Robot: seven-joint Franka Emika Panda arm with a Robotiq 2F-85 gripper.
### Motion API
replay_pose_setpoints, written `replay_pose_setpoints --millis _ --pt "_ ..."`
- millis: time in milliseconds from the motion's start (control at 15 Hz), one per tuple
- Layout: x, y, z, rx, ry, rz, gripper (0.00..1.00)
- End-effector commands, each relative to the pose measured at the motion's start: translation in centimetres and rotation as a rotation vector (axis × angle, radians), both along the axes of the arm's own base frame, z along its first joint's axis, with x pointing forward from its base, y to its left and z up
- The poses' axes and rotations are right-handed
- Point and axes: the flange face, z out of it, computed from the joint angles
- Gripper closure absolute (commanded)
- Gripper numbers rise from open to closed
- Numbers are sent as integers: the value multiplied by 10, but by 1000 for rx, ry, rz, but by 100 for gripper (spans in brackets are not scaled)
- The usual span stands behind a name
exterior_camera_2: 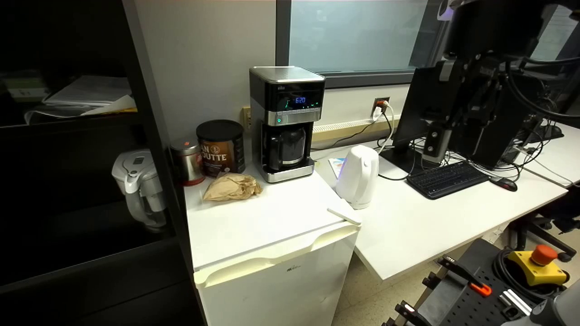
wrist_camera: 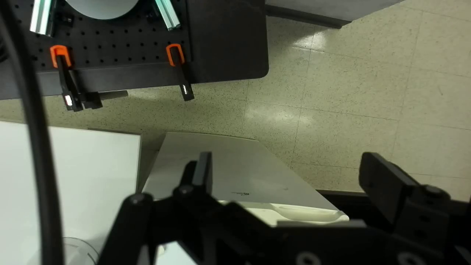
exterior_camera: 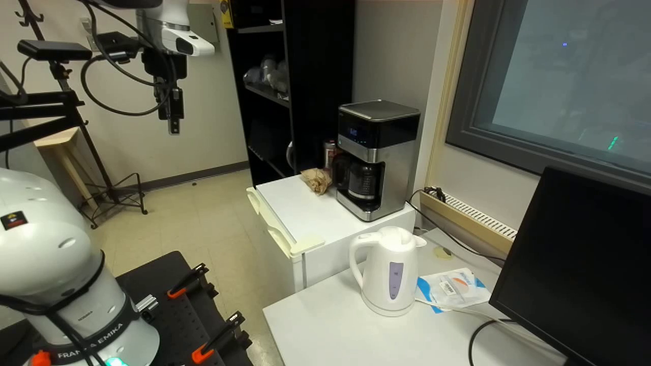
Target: Press a switch on the kettle
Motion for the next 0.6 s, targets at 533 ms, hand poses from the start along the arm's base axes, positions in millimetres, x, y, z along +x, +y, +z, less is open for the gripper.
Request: replay_pose_setpoints --millis 533 --pt "18 -18 -4 4 -49 -77 0"
